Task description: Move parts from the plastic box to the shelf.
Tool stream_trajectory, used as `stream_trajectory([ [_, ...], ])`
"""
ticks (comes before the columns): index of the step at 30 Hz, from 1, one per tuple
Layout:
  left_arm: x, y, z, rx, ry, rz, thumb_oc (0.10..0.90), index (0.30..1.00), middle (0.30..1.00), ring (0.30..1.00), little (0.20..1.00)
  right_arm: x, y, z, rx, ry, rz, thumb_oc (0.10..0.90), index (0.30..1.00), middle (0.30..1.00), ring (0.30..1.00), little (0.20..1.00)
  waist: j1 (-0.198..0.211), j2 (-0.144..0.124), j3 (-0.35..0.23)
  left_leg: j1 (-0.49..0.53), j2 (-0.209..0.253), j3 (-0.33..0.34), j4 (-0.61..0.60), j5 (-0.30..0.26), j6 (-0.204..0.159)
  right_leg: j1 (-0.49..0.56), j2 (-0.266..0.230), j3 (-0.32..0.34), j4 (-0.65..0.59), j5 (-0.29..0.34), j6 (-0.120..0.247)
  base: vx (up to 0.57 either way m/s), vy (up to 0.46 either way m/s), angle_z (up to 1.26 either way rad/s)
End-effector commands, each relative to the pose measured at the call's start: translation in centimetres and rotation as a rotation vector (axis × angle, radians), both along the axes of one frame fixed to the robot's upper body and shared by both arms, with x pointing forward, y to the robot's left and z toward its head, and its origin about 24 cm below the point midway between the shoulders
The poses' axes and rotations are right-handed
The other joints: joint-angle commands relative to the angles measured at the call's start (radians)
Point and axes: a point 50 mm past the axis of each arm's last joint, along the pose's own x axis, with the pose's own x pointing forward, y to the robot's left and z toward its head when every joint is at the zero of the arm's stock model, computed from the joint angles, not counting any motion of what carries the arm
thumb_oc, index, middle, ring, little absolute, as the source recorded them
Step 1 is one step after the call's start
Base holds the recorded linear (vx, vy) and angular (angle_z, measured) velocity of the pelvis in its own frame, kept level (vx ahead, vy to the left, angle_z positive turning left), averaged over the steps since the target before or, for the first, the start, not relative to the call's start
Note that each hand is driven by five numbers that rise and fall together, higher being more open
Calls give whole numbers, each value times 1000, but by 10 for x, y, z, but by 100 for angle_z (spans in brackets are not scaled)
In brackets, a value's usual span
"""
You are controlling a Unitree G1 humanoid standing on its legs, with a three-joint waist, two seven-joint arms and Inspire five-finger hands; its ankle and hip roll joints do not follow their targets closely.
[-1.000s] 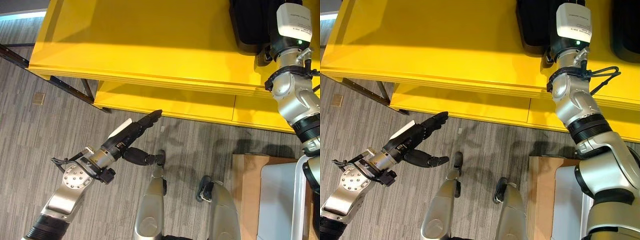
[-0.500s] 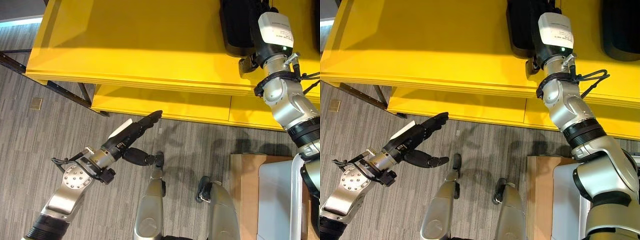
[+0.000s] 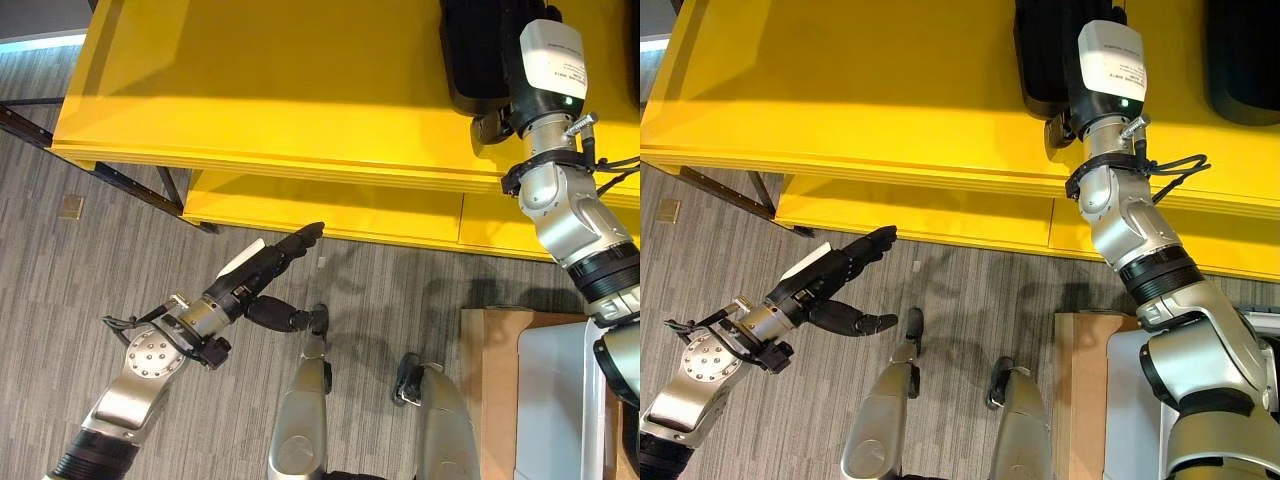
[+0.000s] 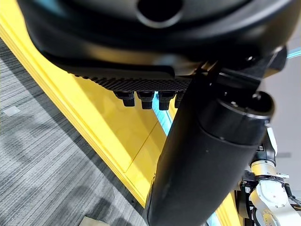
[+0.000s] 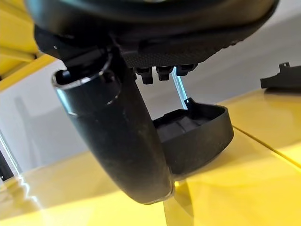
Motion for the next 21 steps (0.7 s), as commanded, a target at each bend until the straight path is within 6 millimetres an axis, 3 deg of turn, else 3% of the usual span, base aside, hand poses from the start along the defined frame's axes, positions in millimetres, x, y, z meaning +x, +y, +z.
stream_trajectory([
  [1, -6, -28, 21, -136, -144, -100, 900, 1000, 1000, 1000, 1000, -33, -2, 77, -92, -470, -9, 900, 1000, 1000, 1000, 1000, 0, 22, -46, 81, 74, -24, 149, -216, -19, 52, -1, 85, -177, 96, 66, 0, 0, 0],
  [5, -7, -28, 21, -147, -143, -101, 900, 1000, 1000, 1000, 1000, -46, 7, 84, -260, -627, -33, 900, 1000, 1000, 1000, 1000, -2, 25, -57, 91, 73, -22, 141, -216, -21, 60, -2, 84, -186, 97, 69, 1, 12, -2],
  [9, -9, -28, 19, -148, -140, -110, 900, 1000, 1000, 1000, 1000, -56, 14, 89, -320, -698, -29, 900, 1000, 1000, 1000, 1000, -3, 27, -64, 95, 72, -22, 137, -215, -22, 68, -4, 83, -201, 101, 71, 0, 0, 0],
  [17, -11, -28, 20, -159, -147, -108, 900, 1000, 1000, 1000, 1000, -60, 26, 83, -299, -691, 59, 900, 1000, 1000, 1000, 1000, -7, 29, -74, 100, 71, -18, 124, -207, -25, 71, -3, 87, -221, 113, 72, -5, 9, 1],
  [21, -11, -28, 20, -170, -151, -104, 900, 1000, 1000, 1000, 1000, -56, 33, 64, -291, -601, 143, 900, 1000, 1000, 1000, 1000, -16, 30, -82, 111, 71, -11, 114, -206, -25, 78, -6, 91, -241, 124, 77, -3, 67, -4],
])
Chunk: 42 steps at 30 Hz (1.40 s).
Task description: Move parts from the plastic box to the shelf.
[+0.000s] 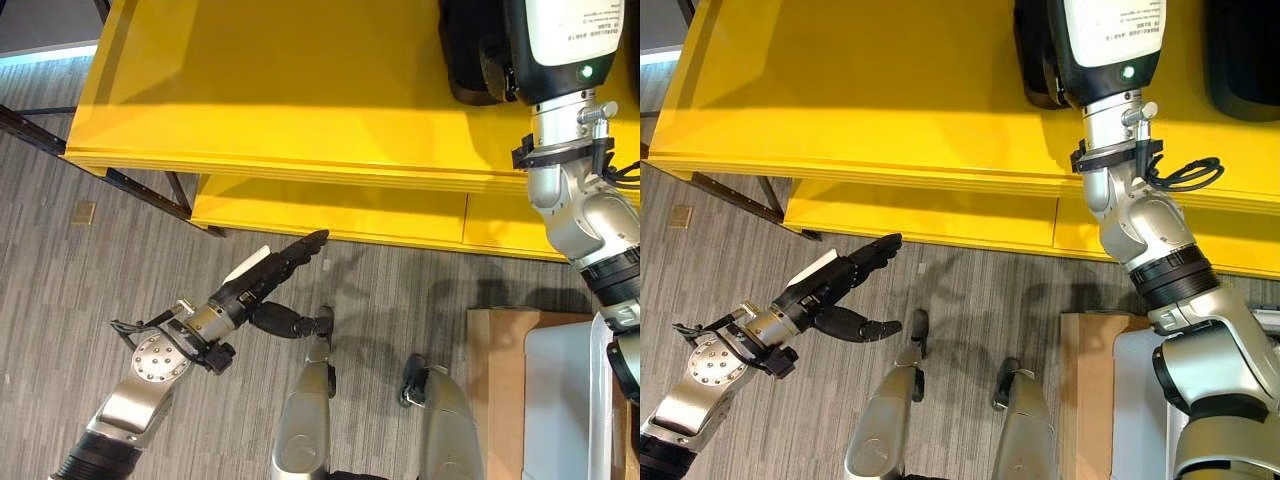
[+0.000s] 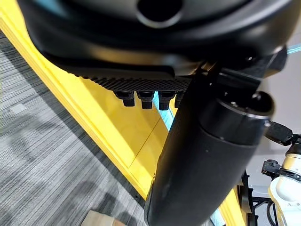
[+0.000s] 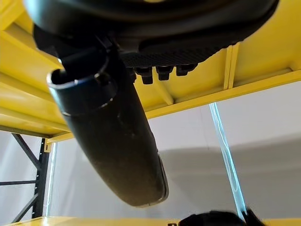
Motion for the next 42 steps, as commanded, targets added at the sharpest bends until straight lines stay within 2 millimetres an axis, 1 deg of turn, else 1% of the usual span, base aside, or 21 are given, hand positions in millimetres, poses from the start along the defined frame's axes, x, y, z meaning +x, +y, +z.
stream_trajectory([
  [1, -9, -21, 29, -171, -180, -77, 900, 1000, 1000, 1000, 1000, -21, 12, 43, -7, -166, 122, 900, 1000, 1000, 1000, 1000, -8, 3, -77, 115, 72, -41, 61, -96, -29, 57, 15, 84, -194, 93, 75, -11, 43, -18],
  [4, -9, -22, 28, -180, -185, -74, 900, 1000, 1000, 1000, 1000, -19, 14, 31, 40, -146, 157, 900, 1000, 1000, 1000, 1000, -15, 1, -77, 126, 71, -32, 57, -98, -27, 67, 16, 86, -213, 102, 75, -26, 93, -18],
  [8, -12, -19, 25, -226, -198, -40, 900, 1000, 1000, 1000, 1000, -21, -4, 10, 287, -141, 202, 900, 1000, 1000, 1000, 1000, -38, 1, -82, 164, 68, -15, 29, -99, -28, 96, 20, 93, -258, 119, 73, -20, 195, 1],
  [11, -19, -10, 21, -284, -220, 45, 900, 1000, 1000, 1000, 1000, -47, -21, -20, 421, -214, 276, 900, 1000, 1000, 1000, 1000, -85, 0, -96, 207, 61, 4, 7, -108, -26, 126, 24, 112, -304, 138, 74, 28, 347, 1],
  [12, -22, -3, 20, -337, -242, 124, 900, 1000, 1000, 1000, 1000, -70, -26, -35, 432, -227, 306, 900, 1000, 1000, 1000, 1000, -122, -4, -116, 239, 51, 16, -9, -119, -22, 149, 28, 130, -345, 153, 79, 31, 365, -3],
  [15, -25, 6, 18, -389, -249, 199, 900, 1000, 1000, 1000, 1000, -91, -31, -44, 420, -219, 332, 900, 1000, 1000, 1000, 1000, -153, -12, -137, 266, 50, 24, -25, -125, -22, 172, 35, 148, -385, 166, 85, 50, 284, -25],
  [16, -30, 13, 16, -417, -258, 260, 900, 1000, 1000, 1000, 1000, -110, -36, -53, 418, -212, 328, 900, 1000, 1000, 1000, 1000, -174, -23, -157, 295, 50, 30, -36, -131, -22, 197, 41, 164, -428, 185, 92, 43, 270, -35],
  [18, -33, 18, 14, -423, -259, 314, 900, 1000, 1000, 1000, 1000, -120, -42, -58, 431, -195, 317, 900, 1000, 1000, 1000, 1000, -183, -34, -167, 311, 44, 21, -34, -136, -22, 223, 48, 181, -470, 203, 95, 37, 216, -34],
  [19, -35, 22, 12, -427, -257, 351, 900, 1000, 1000, 1000, 1000, -124, -46, -60, 450, -177, 314, 900, 1000, 1000, 1000, 1000, -185, -43, -175, 313, 30, 1, -32, -144, -19, 234, 51, 196, -499, 221, 100, -5, 328, -52],
  [20, -40, 28, 9, -433, -262, 431, 900, 1000, 1000, 1000, 1000, -125, -48, -63, 491, -144, 340, 900, 1000, 1000, 1000, 1000, -172, -59, -179, 305, -44, -82, -22, -177, 11, 247, 67, 253, -548, 265, 118, -20, 326, -91],
  [22, -45, 34, 7, -441, -270, 501, 900, 1000, 1000, 1000, 1000, -128, -51, -68, 539, -148, 347, 900, 1000, 1000, 1000, 1000, -168, -77, -187, 295, -105, -127, -15, -200, 44, 252, 83, 311, -588, 301, 137, -96, 284, -172],
  [26, -48, 37, 5, -401, -281, 536, 900, 1000, 1000, 1000, 1000, -141, -58, -81, 620, -140, 328, 900, 1000, 1000, 1000, 1000, -185, -94, -218, 323, -149, -113, -35, -233, 83, 271, 93, 363, -651, 343, 162, -80, 227, -84],
  [27, -47, 38, 4, -381, -282, 528, 900, 1000, 1000, 1000, 1000, -145, -62, -90, 641, -128, 299, 900, 1000, 1000, 1000, 1000, -199, -101, -234, 337, -170, -103, -46, -243, 102, 273, 92, 382, -679, 371, 174, -80, 180, -40],
  [32, -44, 36, 9, -376, -278, 471, 900, 1000, 1000, 1000, 1000, -147, -71, -102, 692, -78, 225, 900, 1000, 1000, 1000, 1000, -216, -112, -261, 379, -212, -81, -89, -261, 140, 264, 73, 413, -758, 456, 213, -91, 215, -26],
  [34, -44, 35, 10, -387, -271, 457, 900, 1000, 1000, 1000, 1000, -146, -75, -107, 702, -52, 186, 900, 1000, 1000, 1000, 1000, -213, -113, -264, 392, -210, -68, -108, -257, 147, 259, 64, 391, -773, 471, 216, -123, 145, -31],
  [35, -44, 35, 9, -385, -269, 466, 900, 1000, 1000, 1000, 1000, -143, -77, -111, 707, -23, 172, 900, 1000, 1000, 1000, 1000, -205, -117, -265, 403, -200, -43, -121, -255, 146, 253, 53, 345, -774, 470, 219, -109, 91, -39],
  [36, -44, 35, 9, -381, -269, 467, 900, 1000, 1000, 1000, 1000, -143, -78, -113, 705, -15, 166, 900, 1000, 1000, 1000, 1000, -202, -118, -265, 407, -197, -34, -125, -255, 146, 253, 50, 329, -774, 469, 220, -135, 103, -97],
  [37, -46, 36, 6, -383, -264, 493, 900, 1000, 1000, 1000, 1000, -140, -79, -116, 706, 17, 167, 900, 1000, 1000, 1000, 1000, -191, -123, -267, 428, -182, 10, -138, -260, 145, 261, 43, 251, -770, 464, 224, -90, 40, -80],
  [38, -46, 36, 6, -386, -263, 496, 900, 1000, 1000, 1000, 1000, -140, -79, -116, 709, 19, 167, 900, 1000, 1000, 1000, 1000, -188, -127, -267, 428, -182, 19, -140, -255, 144, 258, 40, 241, -770, 469, 224, -122, -5, -126],
  [39, -48, 35, 5, -386, -260, 498, 900, 1000, 1000, 1000, 1000, -138, -82, -119, 734, 40, 152, 900, 1000, 1000, 1000, 1000, -183, -133, -268, 438, -170, 45, -146, -253, 141, 258, 29, 203, -756, 471, 226, -101, -63, -106],
  [42, -49, 34, 4, -377, -242, 468, 900, 1000, 1000, 1000, 1000, -139, -89, -129, 759, 82, 99, 900, 1000, 1000, 1000, 1000, -180, -141, -278, 444, -140, 85, -150, -243, 141, 275, -6, 175, -678, 446, 215, -95, -151, -126],
])
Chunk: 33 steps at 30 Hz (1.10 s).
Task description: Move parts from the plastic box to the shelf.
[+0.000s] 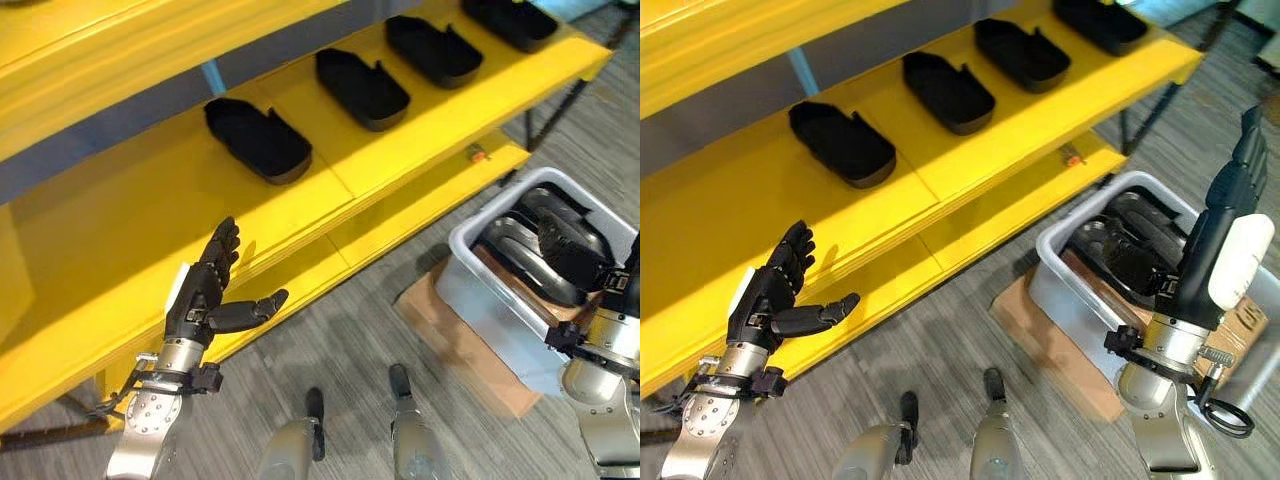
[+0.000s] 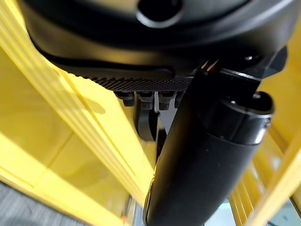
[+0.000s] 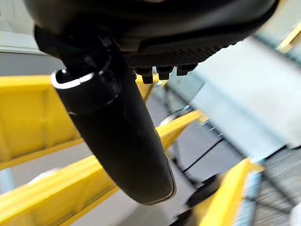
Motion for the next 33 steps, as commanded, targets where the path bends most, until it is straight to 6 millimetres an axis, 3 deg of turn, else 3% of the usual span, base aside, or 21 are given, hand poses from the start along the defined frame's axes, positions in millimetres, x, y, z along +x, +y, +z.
stream_trajectory([
  [1, -5, -2, 41, 21, -216, -53, 900, 1000, 1000, 1000, 1000, -2, -8, 20, -48, -84, -9, 900, 1000, 1000, 1000, 1000, -21, 14, -127, 188, -22, 4, -243, -51, 41, 62, -12, -104, -13, 138, -6, -47, -247, -81],
  [2, -5, -4, 42, 24, -202, -87, 900, 1000, 1000, 1000, 1000, -3, -11, 16, -38, -55, -29, 900, 1000, 1000, 1000, 1000, -14, 13, -136, 184, -3, 23, -237, -51, 39, 92, -32, -133, 20, 110, -15, -29, -291, -61],
  [5, -6, -3, 44, 35, -190, -105, 900, 1000, 1000, 1000, 1000, 0, -12, 15, -25, -18, -46, 900, 1000, 1000, 1000, 1000, 4, 3, -145, 179, 24, 65, -244, -43, 26, 159, -55, -195, -14, 103, -10, -40, -334, -47],
  [6, -6, -4, 43, 34, -181, -110, 900, 1000, 1000, 1000, 1000, 5, -10, 14, -34, 9, -41, 900, 1000, 1000, 1000, 1000, 19, -2, -149, 183, 50, 104, -251, -30, 4, 179, -71, -257, -46, 111, 0, -14, -300, -51],
  [9, -7, -4, 40, 30, -167, -119, 900, 1000, 1000, 1000, 1000, 18, -9, 12, -39, 77, -26, 900, 1000, 1000, 1000, 1000, 29, -4, -147, 219, 102, 184, -276, -2, -35, 228, -62, -344, -119, 119, 15, 37, -337, -85],
  [11, -8, -6, 40, 26, -166, -143, 900, 1000, 1000, 1000, 1000, 17, -13, 8, -44, 130, -28, 900, 1000, 1000, 1000, 1000, 17, -4, -151, 231, 117, 206, -287, 12, -48, 232, -49, -352, -120, 104, 13, 118, -290, -50],
  [12, -9, -7, 39, 24, -164, -150, 900, 1000, 1000, 1000, 1000, 16, -14, 7, -50, 138, -29, 900, 1000, 1000, 1000, 1000, 13, 0, -156, 243, 123, 196, -292, -3, -53, 241, -42, -343, -119, 87, 20, 174, -259, -24],
  [16, -8, -17, 44, -9, -209, -197, 900, 1000, 1000, 1000, 1000, 14, -16, 5, -81, 204, -8, 900, 1000, 1000, 1000, 1000, -37, 12, -147, 254, 168, 227, -268, 12, -75, 227, -17, -341, -46, 23, -30, 135, -265, -19],
  [21, 4, -29, 51, -30, -262, -226, 900, 1000, 1000, 1000, 1000, 23, -9, 8, -109, 206, 45, 900, 1000, 1000, 1000, 1000, -68, 28, -140, 246, 195, 232, -232, 11, -88, 200, 3, -321, 1, -10, -65, 81, -235, -19],
  [25, 17, -43, 56, -25, -284, -244, 900, 1000, 1000, 1000, 1000, 36, 5, 13, -124, 203, 114, 900, 1000, 1000, 1000, 1000, -93, 45, -129, 229, 199, 227, -151, -23, -87, 172, 13, -286, 47, -36, -93, 89, -184, -17],
  [29, 23, -47, 56, -33, -282, -212, 900, 1000, 1000, 1000, 1000, 43, 20, 14, -124, 223, 210, 900, 1000, 1000, 1000, 1000, -104, 57, -120, 183, 227, 221, 77, 41, -122, 187, 36, -266, 52, -56, -136, 130, -161, -15],
  [30, 25, -48, 55, -35, -282, -198, 900, 1000, 1000, 1000, 1000, 44, 25, 14, -125, 220, 239, 900, 1000, 1000, 1000, 1000, -105, 60, -117, 160, 225, 200, 154, 37, -125, 192, 44, -261, 50, -60, -148, 74, -129, -15],
  [32, 26, -46, 55, -44, -278, -151, 900, 1000, 1000, 1000, 1000, 47, 38, 13, -141, 216, 297, 900, 1000, 1000, 1000, 1000, -83, 61, -107, 111, 135, 118, 149, 13, -79, 172, 49, -219, 71, -47, -147, 99, -9, -18],
  [33, 26, -46, 55, -47, -275, -142, 900, 1000, 1000, 1000, 1000, 49, 41, 12, -141, 217, 311, 900, 1000, 1000, 1000, 1000, -75, 63, -104, 106, 119, 98, 121, 7, -71, 172, 52, -208, 75, -48, -143, 249, 126, -50],
])
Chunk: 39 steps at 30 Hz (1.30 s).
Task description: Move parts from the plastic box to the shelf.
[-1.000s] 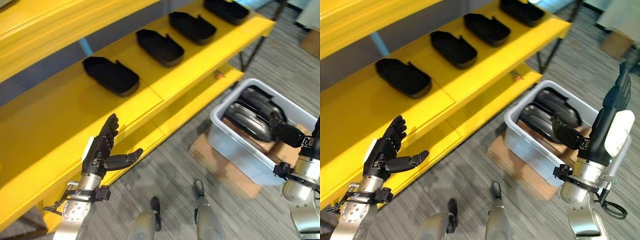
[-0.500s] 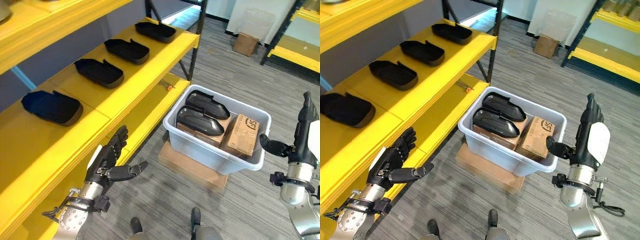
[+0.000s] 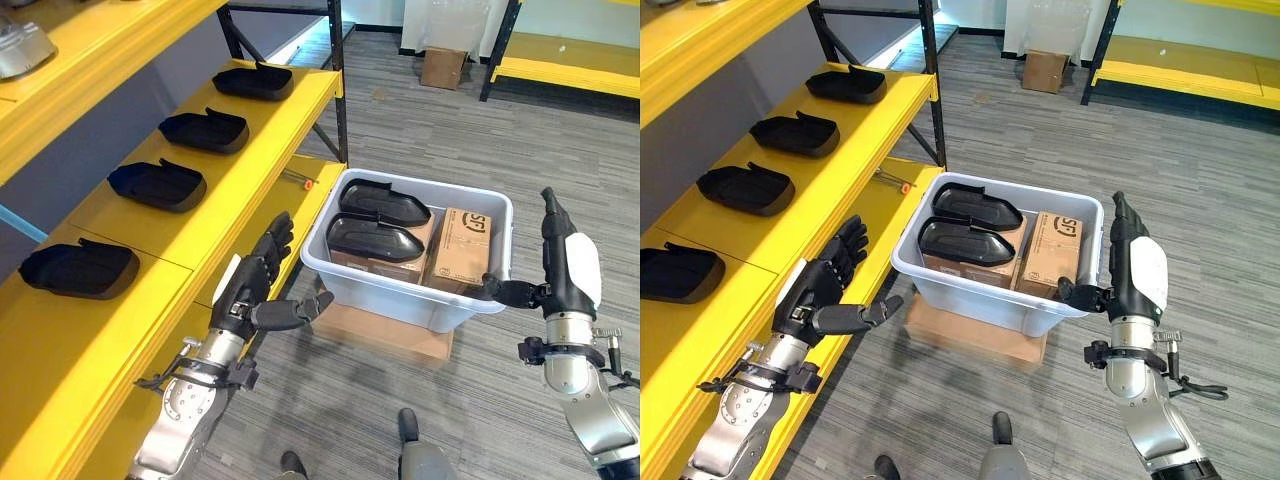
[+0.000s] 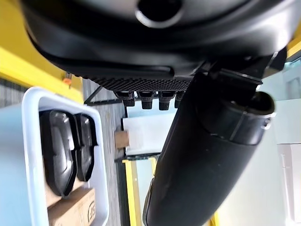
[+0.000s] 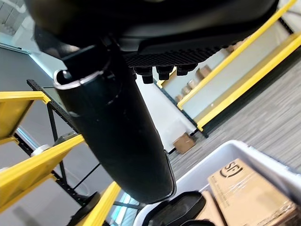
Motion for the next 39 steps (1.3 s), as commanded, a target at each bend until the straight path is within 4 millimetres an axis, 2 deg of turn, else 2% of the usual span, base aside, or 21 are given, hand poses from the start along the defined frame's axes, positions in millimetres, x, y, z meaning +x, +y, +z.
stream_trajectory([
  [1, 1, 5, 40, -1, -210, 65, 900, 1000, 1000, 1000, 1000, 13, 40, 52, -19, -272, 207, 900, 1000, 1000, 1000, 1000, 34, -28, 7, -47, -121, -145, 43, -128, 54, 7, 28, -22, 70, -98, -31, 230, 142, -68],
  [2, -1, 6, 40, 8, -212, 66, 900, 1000, 1000, 1000, 1000, 13, 43, 52, -12, -265, 216, 900, 1000, 1000, 1000, 1000, 40, -29, 7, -47, -110, -151, -22, -102, 46, 14, 29, -14, 68, -102, -28, 291, 210, -86],
  [3, -3, 5, 41, 31, -219, 60, 900, 1000, 1000, 1000, 1000, 11, 44, 52, -5, -258, 222, 900, 1000, 1000, 1000, 1000, 45, -30, 9, -67, -77, -146, -91, -59, 28, 30, 26, -11, 61, -110, -25, 291, 249, -79],
  [4, -3, 3, 39, 28, -216, 52, 900, 1000, 1000, 1000, 1000, 6, 45, 49, -9, -263, 221, 900, 1000, 1000, 1000, 1000, 48, -32, 11, -102, -24, -151, -182, 35, -8, 63, 18, -16, 42, -122, -26, 266, 244, -59],
  [5, -2, 2, 38, 27, -215, 50, 900, 1000, 1000, 1000, 1000, 6, 45, 48, -5, -261, 219, 900, 1000, 1000, 1000, 1000, 47, -33, 11, -107, -15, -155, -197, 51, -14, 68, 17, -18, 39, -125, -27, 247, 255, -33],
  [7, -1, 3, 35, 22, -221, 51, 900, 1000, 1000, 1000, 1000, 8, 48, 47, -7, -263, 230, 900, 1000, 1000, 1000, 1000, 59, -33, 22, -146, 14, -221, -222, 92, -32, 86, 6, -2, 45, -142, -27, 242, 316, -8],
  [8, -2, 7, 31, 5, -213, 66, 900, 1000, 1000, 1000, 1000, 11, 49, 49, -7, -268, 266, 900, 1000, 1000, 1000, 1000, 74, -25, 27, -144, -7, -264, -214, 71, -29, 92, 1, 21, 50, -155, -22, 309, 399, -4],
  [9, -2, 8, 29, 6, -206, 67, 900, 1000, 1000, 1000, 1000, 12, 50, 48, -5, -263, 268, 900, 1000, 1000, 1000, 1000, 78, -23, 29, -142, -15, -264, -195, 55, -28, 91, -6, 22, 57, -158, -19, 282, 351, -7],
  [12, -1, 7, 28, 24, -198, 52, 900, 1000, 1000, 1000, 1000, 12, 49, 49, 15, -258, 261, 900, 1000, 1000, 1000, 1000, 73, -21, 24, -115, -36, -223, -179, 17, -13, 86, -23, 5, 67, -153, -1, 185, 239, -45],
  [16, 0, 4, 29, 45, -189, -4, 900, 1000, 1000, 1000, 1000, 9, 51, 43, 64, -244, 238, 900, 1000, 1000, 1000, 1000, 87, -33, 10, -88, -105, -204, -148, -52, 31, 78, -66, -24, 70, -121, 41, 196, 274, -10],
  [21, 3, 2, 35, 52, -204, -38, 900, 1000, 1000, 1000, 1000, 8, 56, 40, 73, -256, 223, 900, 1000, 1000, 1000, 1000, 112, -35, 7, -87, -148, -202, -148, -73, 76, 62, -91, -59, 175, -135, 25, 73, 159, 0],
  [22, 4, -1, 36, 65, -208, -66, 900, 1000, 1000, 1000, 1000, 8, 61, 36, 80, -258, 224, 900, 1000, 1000, 1000, 1000, 118, -34, 15, -81, -161, -205, -145, -90, 100, 19, -103, -62, 298, -98, 18, 64, 114, -19],
  [24, 1, -3, 35, 58, -195, -88, 900, 1000, 1000, 1000, 1000, 8, 63, 35, 94, -270, 222, 900, 1000, 1000, 1000, 1000, 117, -34, 26, -61, -166, -202, -154, -99, 110, -43, -91, -49, 355, -86, 16, 99, 2, -61],
  [27, 1, -2, 35, 74, -196, -86, 900, 1000, 1000, 1000, 1000, 9, 66, 37, 92, -285, 232, 900, 1000, 1000, 1000, 1000, 111, -36, 32, -44, -161, -194, -169, -102, 102, -61, -85, -45, 266, -71, 19, 69, -173, -42],
  [28, 4, 0, 38, 74, -210, -87, 900, 1000, 1000, 1000, 1000, 11, 67, 43, 89, -325, 252, 900, 1000, 1000, 1000, 1000, 98, -46, 41, -39, -159, -195, -185, -109, 95, -80, -90, -26, 105, -5, 49, 88, -444, -35],
  [29, 8, -2, 42, 76, -226, -81, 900, 1000, 1000, 1000, 1000, 13, 69, 48, 82, -346, 273, 900, 1000, 1000, 1000, 1000, 85, -53, 56, -27, -152, -204, -191, -124, 94, -129, -102, 15, 14, 84, 74, 118, -580, -16],
  [31, 10, -3, 44, 61, -234, -83, 900, 1000, 1000, 1000, 1000, 13, 71, 55, 83, -385, 301, 900, 1000, 1000, 1000, 1000, 72, -56, 62, -19, -146, -225, -195, -139, 91, -124, -68, 77, -36, 76, 93, 131, -423, 2],
  [32, 9, -4, 43, 57, -232, -76, 900, 1000, 1000, 1000, 1000, 12, 71, 57, 75, -393, 312, 900, 1000, 1000, 1000, 1000, 73, -57, 59, -22, -143, -237, -195, -135, 84, -113, -62, 78, -43, 71, 89, 95, -346, 53],
  [35, 15, -12, 46, 7, -253, -72, 900, 1000, 1000, 1000, 1000, 16, 84, 85, 14, -506, 386, 900, 1000, 1000, 1000, 1000, 75, -37, 74, -33, -103, -242, -207, -103, 50, -117, -38, 19, 6, 0, 55, -11, -219, 67],
  [36, 15, -12, 47, 7, -255, -72, 900, 1000, 1000, 1000, 1000, 16, 85, 86, 12, -509, 388, 900, 1000, 1000, 1000, 1000, 75, -35, 76, -33, -100, -242, -208, -100, 48, -118, -37, 16, 10, -3, 53, -8, -128, -3],
  [39, 16, -15, 46, 0, -249, -91, 900, 1000, 1000, 1000, 1000, 19, 89, 115, -37, -602, 426, 900, 1000, 1000, 1000, 1000, 83, -25, 85, -34, -73, -239, -216, -77, 29, -118, -30, -17, 37, -33, 29, 17, -122, -7],
])
